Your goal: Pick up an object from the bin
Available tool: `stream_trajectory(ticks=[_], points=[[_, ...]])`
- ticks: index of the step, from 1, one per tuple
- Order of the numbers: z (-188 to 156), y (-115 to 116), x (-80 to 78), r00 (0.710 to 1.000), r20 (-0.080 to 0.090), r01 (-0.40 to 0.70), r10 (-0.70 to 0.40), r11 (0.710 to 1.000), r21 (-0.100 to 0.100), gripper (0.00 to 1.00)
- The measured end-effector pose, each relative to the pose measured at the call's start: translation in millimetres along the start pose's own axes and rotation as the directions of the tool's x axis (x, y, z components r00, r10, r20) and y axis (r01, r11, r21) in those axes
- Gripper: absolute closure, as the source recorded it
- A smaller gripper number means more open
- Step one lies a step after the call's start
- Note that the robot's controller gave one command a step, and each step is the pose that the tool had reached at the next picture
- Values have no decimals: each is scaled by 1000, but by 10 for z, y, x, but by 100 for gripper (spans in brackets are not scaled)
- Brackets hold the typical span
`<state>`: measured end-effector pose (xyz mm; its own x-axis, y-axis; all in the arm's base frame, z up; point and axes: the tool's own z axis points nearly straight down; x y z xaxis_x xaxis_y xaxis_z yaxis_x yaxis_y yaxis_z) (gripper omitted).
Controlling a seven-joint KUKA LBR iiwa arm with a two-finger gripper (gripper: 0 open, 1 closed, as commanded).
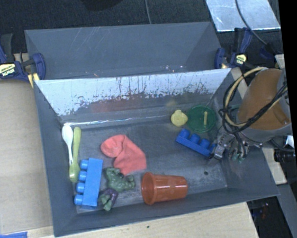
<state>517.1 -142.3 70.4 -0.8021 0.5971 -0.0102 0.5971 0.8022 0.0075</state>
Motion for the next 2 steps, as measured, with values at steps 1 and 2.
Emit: stream_trajectory(ticks=[1, 2], points=[[-3, 0, 0, 1000, 0, 0, 0, 1000, 0, 100], [-278, -22, 22, 1000, -8, -1, 1, 1000, 5, 100]])
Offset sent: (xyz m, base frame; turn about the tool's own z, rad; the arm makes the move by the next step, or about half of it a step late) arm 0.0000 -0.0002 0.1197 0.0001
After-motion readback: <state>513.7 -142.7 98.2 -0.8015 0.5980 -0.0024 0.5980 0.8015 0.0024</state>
